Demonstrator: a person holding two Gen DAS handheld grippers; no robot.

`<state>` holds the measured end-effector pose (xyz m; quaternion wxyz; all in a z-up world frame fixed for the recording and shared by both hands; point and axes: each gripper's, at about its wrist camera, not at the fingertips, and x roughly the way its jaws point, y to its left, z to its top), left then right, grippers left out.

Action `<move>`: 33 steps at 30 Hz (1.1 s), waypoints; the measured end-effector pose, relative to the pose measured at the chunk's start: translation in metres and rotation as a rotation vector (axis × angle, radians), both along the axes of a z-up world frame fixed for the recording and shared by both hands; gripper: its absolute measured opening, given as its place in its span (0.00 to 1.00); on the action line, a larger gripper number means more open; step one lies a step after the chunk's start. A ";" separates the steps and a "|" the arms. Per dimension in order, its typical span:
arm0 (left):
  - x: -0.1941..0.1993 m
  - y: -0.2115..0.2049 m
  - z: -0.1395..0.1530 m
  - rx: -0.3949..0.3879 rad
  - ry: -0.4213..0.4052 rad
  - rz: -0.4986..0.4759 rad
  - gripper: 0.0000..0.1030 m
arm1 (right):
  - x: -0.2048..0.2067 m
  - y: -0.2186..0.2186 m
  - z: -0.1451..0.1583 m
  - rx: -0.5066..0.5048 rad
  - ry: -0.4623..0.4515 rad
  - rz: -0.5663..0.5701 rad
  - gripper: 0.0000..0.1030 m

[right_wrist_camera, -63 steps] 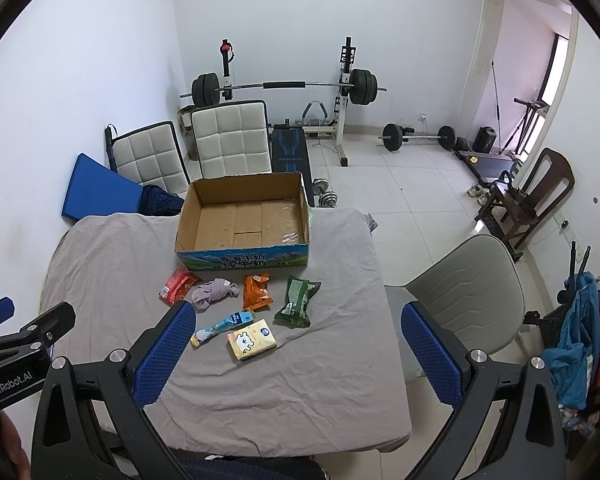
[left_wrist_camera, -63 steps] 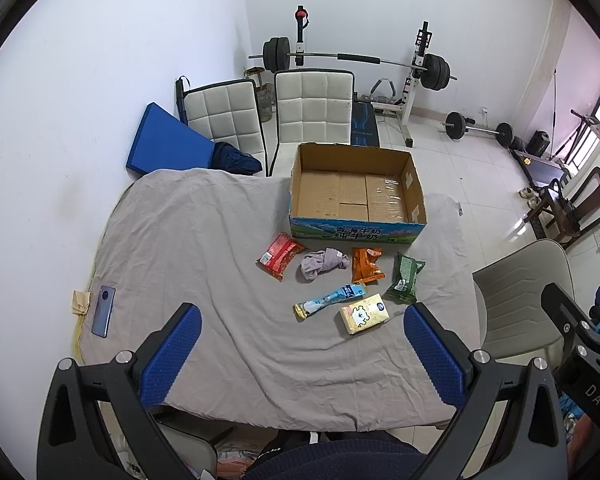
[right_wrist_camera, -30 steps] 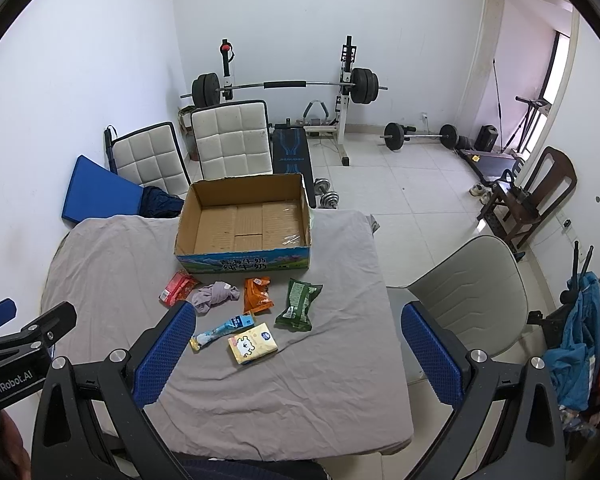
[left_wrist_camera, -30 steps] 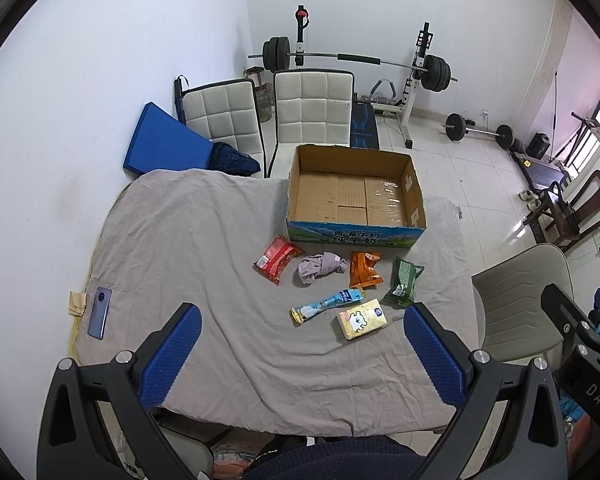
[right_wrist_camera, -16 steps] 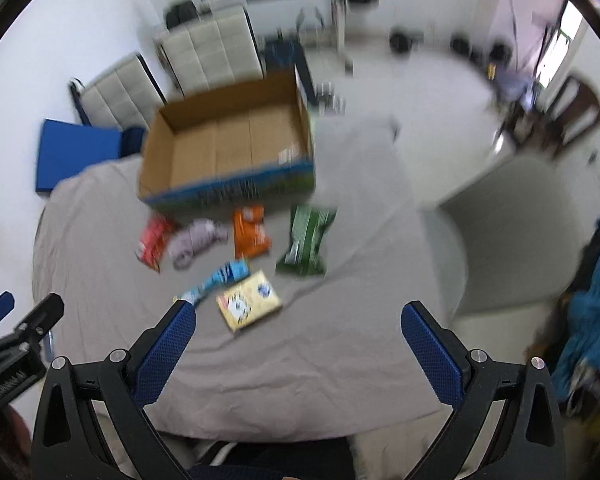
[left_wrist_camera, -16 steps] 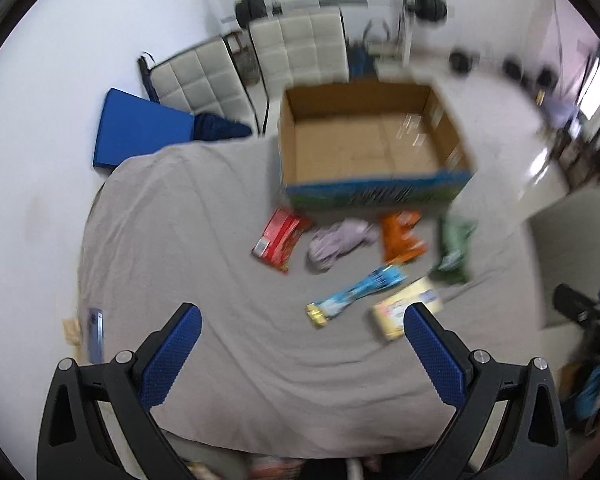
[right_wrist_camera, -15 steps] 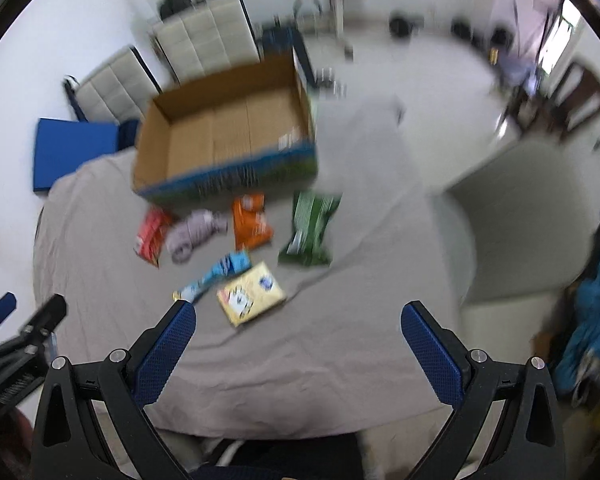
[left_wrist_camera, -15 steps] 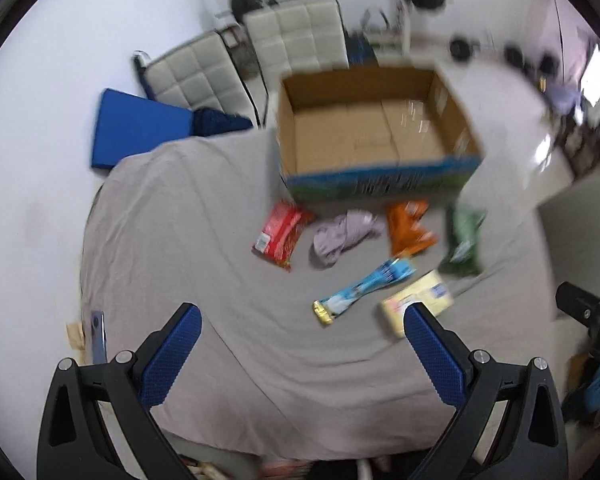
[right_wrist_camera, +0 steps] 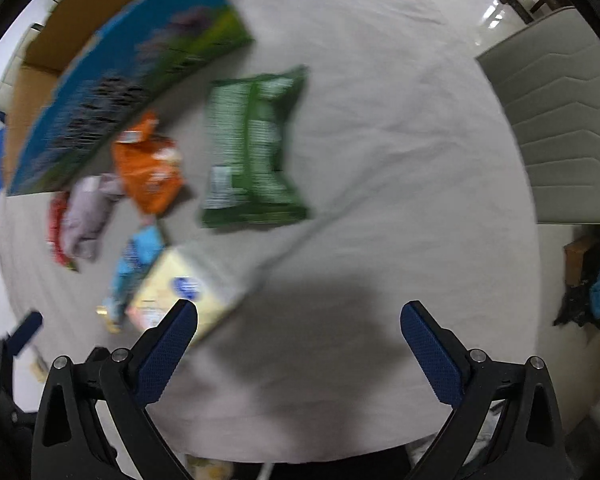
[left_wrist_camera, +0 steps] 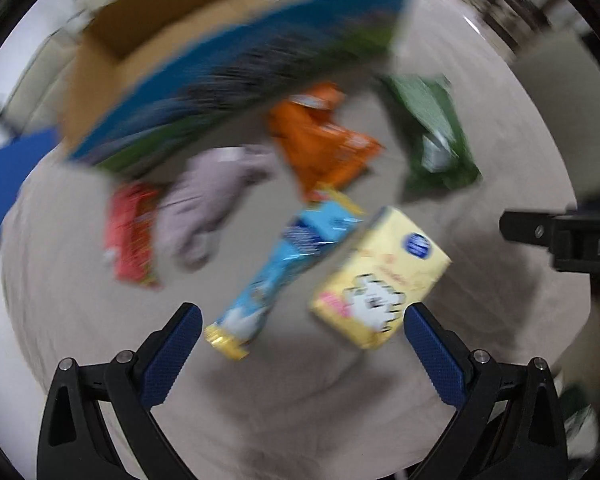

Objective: Organize soft objects
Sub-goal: 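Grasp the yellow Vinda tissue pack with left tool while right tool grasps the green bag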

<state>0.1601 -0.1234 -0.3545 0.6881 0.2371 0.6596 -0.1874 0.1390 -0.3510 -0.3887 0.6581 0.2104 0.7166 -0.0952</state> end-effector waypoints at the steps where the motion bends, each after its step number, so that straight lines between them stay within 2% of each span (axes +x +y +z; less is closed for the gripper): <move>1: -0.001 -0.006 -0.006 0.011 0.012 -0.020 1.00 | -0.002 -0.004 -0.005 -0.003 0.008 0.007 1.00; 3: -0.004 -0.025 -0.026 0.025 0.062 -0.099 1.00 | -0.009 -0.013 -0.012 -0.022 0.023 0.021 1.00; 6: -0.012 -0.048 -0.050 0.069 0.088 -0.211 0.99 | -0.018 -0.024 -0.017 -0.027 0.036 0.032 1.00; 8: -0.011 -0.055 -0.058 0.071 0.094 -0.219 0.81 | -0.020 -0.031 -0.015 -0.034 0.027 0.046 1.00; 9: -0.008 -0.055 -0.062 0.061 0.119 -0.183 0.73 | -0.019 -0.033 -0.014 -0.037 0.022 0.053 1.00; 12: 0.004 -0.042 -0.056 0.004 0.134 -0.001 0.72 | -0.008 -0.033 -0.009 -0.026 -0.003 0.069 1.00; 13: 0.007 -0.031 -0.051 -0.016 0.148 0.078 0.72 | -0.002 -0.032 -0.007 -0.022 -0.014 0.071 1.00; 15: 0.013 -0.004 -0.044 -0.014 0.161 0.312 0.71 | 0.017 -0.029 -0.005 -0.003 -0.040 0.078 1.00; 18: 0.011 0.031 -0.041 -0.043 0.184 0.556 0.70 | 0.052 -0.022 -0.008 0.030 -0.076 0.071 1.00; 20: 0.011 0.049 -0.045 -0.063 0.212 0.680 0.70 | 0.075 -0.016 -0.013 0.041 -0.088 0.069 0.98; 22: 0.010 0.058 -0.049 -0.063 0.230 0.728 0.70 | 0.100 -0.010 -0.025 0.054 -0.075 0.076 0.91; 23: 0.011 0.062 -0.049 -0.067 0.234 0.736 0.70 | 0.105 -0.009 -0.026 0.059 -0.064 0.079 0.79; 24: 0.013 0.063 -0.050 -0.074 0.232 0.737 0.70 | 0.117 -0.006 -0.035 0.064 -0.037 0.093 0.70; 25: 0.014 0.064 -0.050 -0.072 0.233 0.729 0.70 | 0.124 -0.003 -0.042 0.063 -0.010 0.108 0.64; 26: 0.016 0.064 -0.051 -0.068 0.236 0.719 0.70 | 0.126 -0.002 -0.043 0.064 0.007 0.115 0.52; 27: 0.013 0.062 -0.057 -0.068 0.237 0.714 0.70 | 0.128 0.001 -0.048 0.061 0.032 0.137 0.43; 30: 0.013 0.064 -0.062 -0.069 0.249 0.705 0.70 | 0.123 0.007 -0.046 0.059 0.043 0.197 0.38; 33: 0.018 0.065 -0.072 -0.061 0.270 0.677 0.70 | 0.102 0.012 -0.048 0.085 0.121 0.290 0.37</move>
